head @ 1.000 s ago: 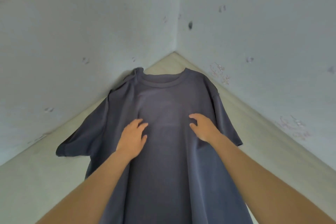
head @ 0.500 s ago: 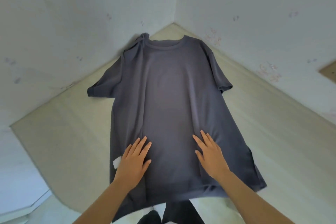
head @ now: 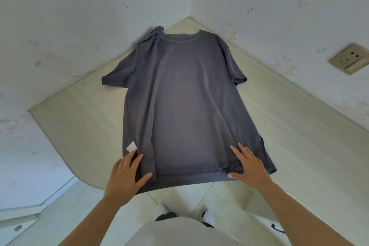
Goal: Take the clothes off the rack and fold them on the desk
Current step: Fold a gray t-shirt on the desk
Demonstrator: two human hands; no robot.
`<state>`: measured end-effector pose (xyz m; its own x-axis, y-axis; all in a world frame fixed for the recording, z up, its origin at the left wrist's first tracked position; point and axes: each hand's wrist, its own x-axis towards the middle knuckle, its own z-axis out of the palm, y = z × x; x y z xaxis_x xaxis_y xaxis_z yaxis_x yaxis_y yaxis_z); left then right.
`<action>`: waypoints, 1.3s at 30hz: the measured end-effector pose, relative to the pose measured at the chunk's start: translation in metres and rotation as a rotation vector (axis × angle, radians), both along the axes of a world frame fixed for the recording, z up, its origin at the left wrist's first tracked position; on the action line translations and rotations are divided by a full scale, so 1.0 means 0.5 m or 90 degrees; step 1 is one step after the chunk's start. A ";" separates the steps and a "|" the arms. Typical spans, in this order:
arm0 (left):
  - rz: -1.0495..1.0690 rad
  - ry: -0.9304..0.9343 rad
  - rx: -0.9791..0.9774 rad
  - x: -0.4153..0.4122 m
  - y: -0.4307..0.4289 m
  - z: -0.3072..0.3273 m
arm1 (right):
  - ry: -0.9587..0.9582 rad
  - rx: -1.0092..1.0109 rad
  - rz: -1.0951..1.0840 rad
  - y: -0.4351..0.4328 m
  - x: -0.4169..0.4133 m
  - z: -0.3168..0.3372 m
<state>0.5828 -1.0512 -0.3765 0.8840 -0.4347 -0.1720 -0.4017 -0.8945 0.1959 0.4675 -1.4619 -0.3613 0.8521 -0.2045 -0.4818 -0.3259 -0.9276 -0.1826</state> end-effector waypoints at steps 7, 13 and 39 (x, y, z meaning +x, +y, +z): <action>-0.054 -0.005 -0.004 -0.059 -0.046 0.005 | -0.080 -0.003 -0.004 0.013 0.003 0.008; 0.016 0.005 -0.052 -0.069 -0.055 0.022 | -0.135 -0.020 0.073 0.031 0.024 -0.003; 0.092 0.106 -0.028 -0.012 -0.144 0.023 | -0.242 -0.038 0.193 0.033 0.039 -0.011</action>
